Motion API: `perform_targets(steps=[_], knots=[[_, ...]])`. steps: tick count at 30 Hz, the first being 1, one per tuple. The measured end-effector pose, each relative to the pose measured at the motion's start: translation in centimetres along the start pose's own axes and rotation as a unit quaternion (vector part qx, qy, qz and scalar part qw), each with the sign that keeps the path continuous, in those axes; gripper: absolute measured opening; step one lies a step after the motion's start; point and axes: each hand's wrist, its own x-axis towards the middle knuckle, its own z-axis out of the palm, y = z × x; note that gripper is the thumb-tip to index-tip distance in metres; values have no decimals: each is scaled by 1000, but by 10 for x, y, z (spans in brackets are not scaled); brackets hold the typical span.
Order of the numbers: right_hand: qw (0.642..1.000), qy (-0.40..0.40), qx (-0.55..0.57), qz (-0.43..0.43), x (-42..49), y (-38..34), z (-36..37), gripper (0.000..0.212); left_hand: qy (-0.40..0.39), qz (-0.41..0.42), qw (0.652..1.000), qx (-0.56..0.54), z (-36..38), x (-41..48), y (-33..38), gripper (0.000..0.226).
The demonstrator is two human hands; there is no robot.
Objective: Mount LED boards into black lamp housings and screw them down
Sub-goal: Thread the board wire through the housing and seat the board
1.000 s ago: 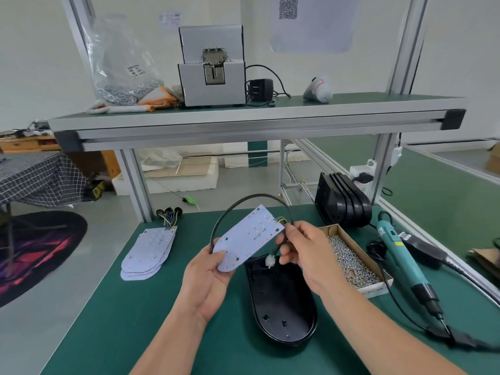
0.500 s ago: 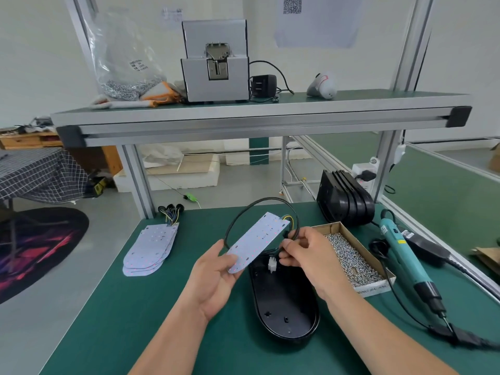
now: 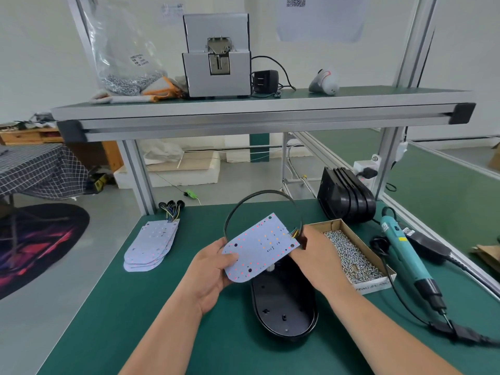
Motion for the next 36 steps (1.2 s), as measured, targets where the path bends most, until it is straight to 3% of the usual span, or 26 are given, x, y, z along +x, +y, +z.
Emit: perform_targets(steps=[6, 10, 13, 21, 27, 33, 36], knots=[[978, -53, 187, 79, -3, 8, -1, 23, -8, -25, 999, 45, 9, -4, -1, 32], [972, -52, 213, 82, -4, 8, 2, 33, -17, -43, 999, -29, 16, -2, -6, 36], [961, -56, 253, 95, -2, 13, 1, 19, -9, -25, 999, -45, 20, 0, -8, 34], [936, -87, 329, 93, 0, 19, 1, 6, 0, -5, 998, -70, 20, 1, -9, 38], [922, -134, 353, 87, 1, 18, -3, 7, -2, 11, 998, -63, 21, 0, -8, 42], [862, -169, 466, 108, -2, 15, -2, 22, -10, 22, 997, -70, 22, -2, -4, 46], [881, -130, 440, 115, 0, 14, 1, 18, 0, 25, 996, -85, 24, -3, -4, 48]])
